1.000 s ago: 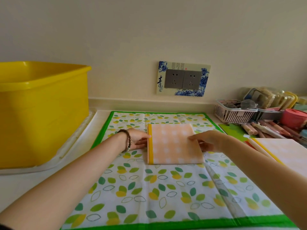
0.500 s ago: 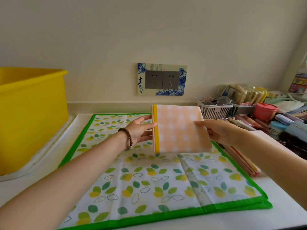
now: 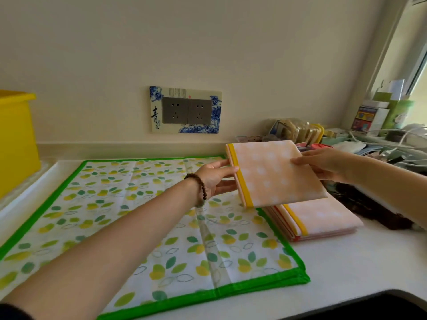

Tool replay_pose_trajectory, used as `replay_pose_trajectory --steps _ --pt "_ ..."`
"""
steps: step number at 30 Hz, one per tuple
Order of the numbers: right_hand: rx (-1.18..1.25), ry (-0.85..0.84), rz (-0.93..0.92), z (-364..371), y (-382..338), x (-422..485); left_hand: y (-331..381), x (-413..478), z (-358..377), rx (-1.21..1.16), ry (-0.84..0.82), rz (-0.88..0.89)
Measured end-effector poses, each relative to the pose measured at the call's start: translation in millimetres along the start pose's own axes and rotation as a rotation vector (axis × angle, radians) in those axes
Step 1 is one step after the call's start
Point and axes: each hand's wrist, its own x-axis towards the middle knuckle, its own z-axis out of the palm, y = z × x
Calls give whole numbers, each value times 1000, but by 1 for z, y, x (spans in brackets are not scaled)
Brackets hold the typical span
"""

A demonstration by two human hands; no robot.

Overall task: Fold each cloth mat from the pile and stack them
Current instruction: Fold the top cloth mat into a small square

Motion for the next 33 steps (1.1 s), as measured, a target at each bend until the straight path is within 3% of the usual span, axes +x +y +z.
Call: replay_pose_trajectory --steps 7,16,33 --pt "-73 96 80 -40 26 3 -26 21 49 -12 -41 -130" --pt "-73 118 187 -69 71 13 -57 31 84 62 30 -221" --pt "-276 169 102 -59 97 25 -72 32 82 110 102 -257"
